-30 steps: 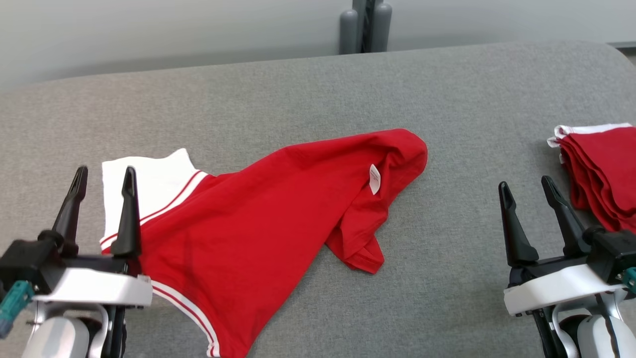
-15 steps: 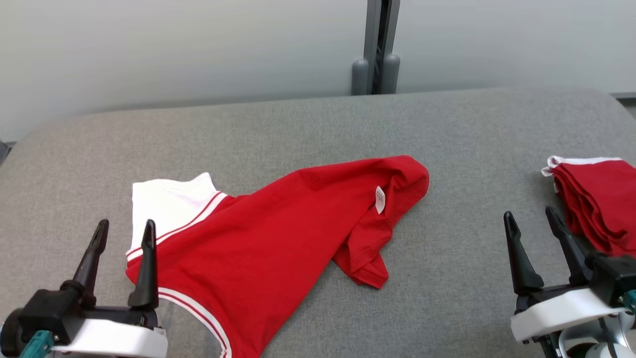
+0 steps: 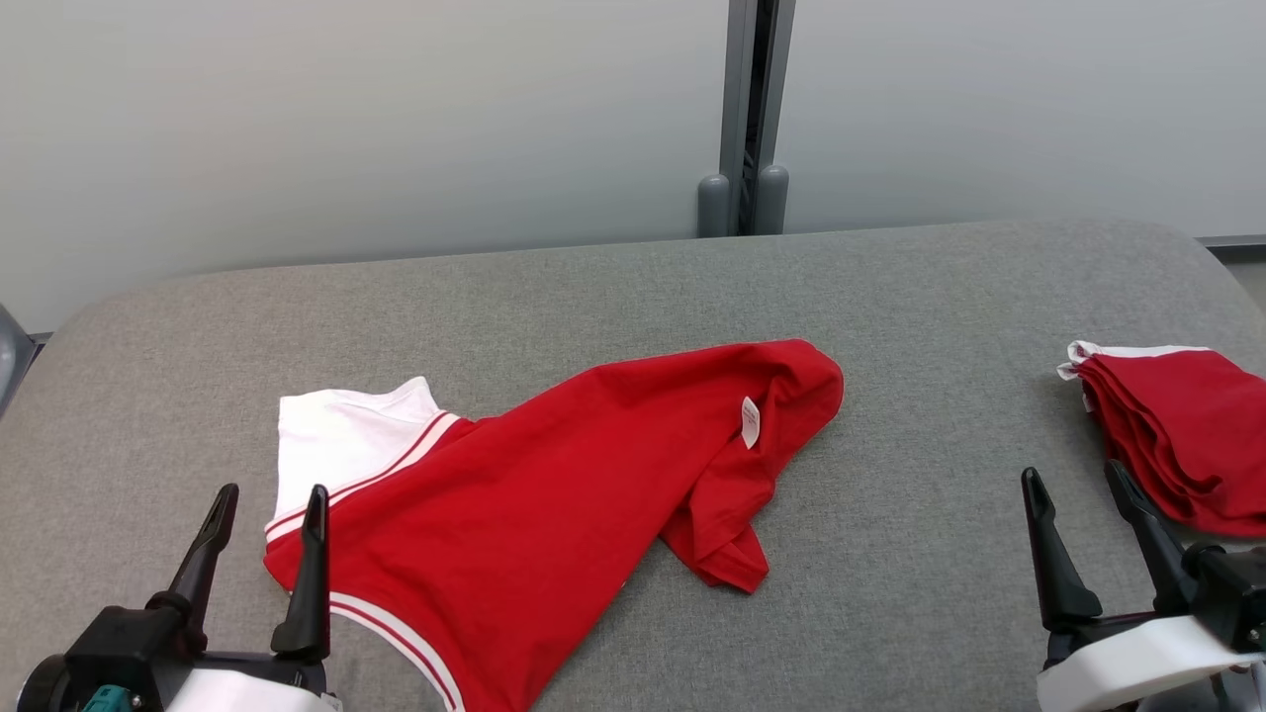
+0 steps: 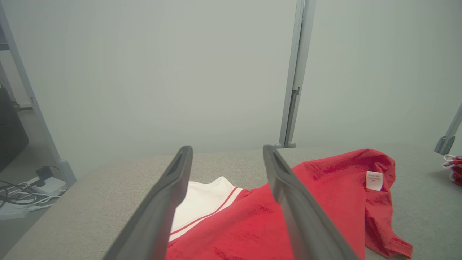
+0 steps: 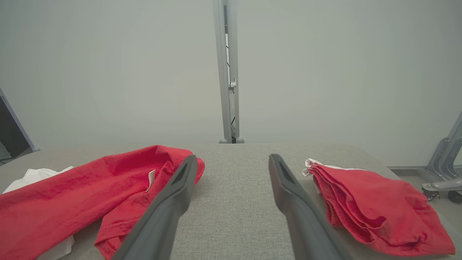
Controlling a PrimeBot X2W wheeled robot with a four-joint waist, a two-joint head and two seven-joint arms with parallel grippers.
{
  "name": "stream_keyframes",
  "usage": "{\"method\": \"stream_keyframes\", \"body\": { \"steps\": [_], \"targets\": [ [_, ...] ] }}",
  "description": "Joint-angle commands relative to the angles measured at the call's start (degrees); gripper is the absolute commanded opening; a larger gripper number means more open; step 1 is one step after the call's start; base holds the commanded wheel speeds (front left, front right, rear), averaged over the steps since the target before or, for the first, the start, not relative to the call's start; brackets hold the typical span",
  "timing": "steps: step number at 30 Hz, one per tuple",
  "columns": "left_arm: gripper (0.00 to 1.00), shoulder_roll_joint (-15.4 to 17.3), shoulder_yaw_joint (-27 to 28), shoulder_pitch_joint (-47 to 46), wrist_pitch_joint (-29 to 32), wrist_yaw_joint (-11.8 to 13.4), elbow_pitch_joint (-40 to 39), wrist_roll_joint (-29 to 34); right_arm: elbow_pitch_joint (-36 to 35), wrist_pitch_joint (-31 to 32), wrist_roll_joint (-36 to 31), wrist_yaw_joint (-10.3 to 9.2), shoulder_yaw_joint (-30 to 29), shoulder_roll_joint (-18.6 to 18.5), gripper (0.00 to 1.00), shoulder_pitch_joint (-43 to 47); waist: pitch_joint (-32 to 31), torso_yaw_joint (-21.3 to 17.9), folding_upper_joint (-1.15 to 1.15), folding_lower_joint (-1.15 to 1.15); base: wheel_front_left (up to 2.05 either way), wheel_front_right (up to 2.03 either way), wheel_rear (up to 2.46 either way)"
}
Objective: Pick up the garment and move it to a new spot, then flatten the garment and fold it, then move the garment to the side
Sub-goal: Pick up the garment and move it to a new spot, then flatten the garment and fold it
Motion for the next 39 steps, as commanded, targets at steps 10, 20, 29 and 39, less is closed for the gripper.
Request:
{"method": "stream_keyframes", "body": {
  "steps": [10, 20, 29, 39],
  "targets": [
    [1.00, 0.2, -0.1, 0.8, 0.2, 0.7, -0.4, -0.4, -1.1, 0.4, 0.2, -0.02, -0.5, -0.2, 1.00, 0.5, 0.2, 0.1, 0.00, 0.00, 0.00, 0.00, 0.00],
    [1.00, 0.3, -0.4, 0.3, 0.1, 1.0, 0.0, -0.5, -1.2, 0.3, 0.5, -0.02, -0.5, -0.2, 1.00, 0.4, 0.6, 0.2, 0.00, 0.00, 0.00, 0.00, 0.00],
    [1.00, 0.5, -0.5, -0.3, -0.4, 0.7, 0.7, -0.9, -0.9, 0.0, 0.7, -0.02, -0.7, -0.2, 1.00, 0.2, 0.6, 0.2, 0.00, 0.00, 0.00, 0.00, 0.00],
    [1.00, -0.6, -8.4, -2.4, 8.3, -4.9, 3.9, -3.7, -1.1, -0.2, 0.7, -0.02, 0.6, -0.2, 1.00, -1.2, 3.8, -0.3, 0.00, 0.00, 0.00, 0.00, 0.00]
  ]
}}
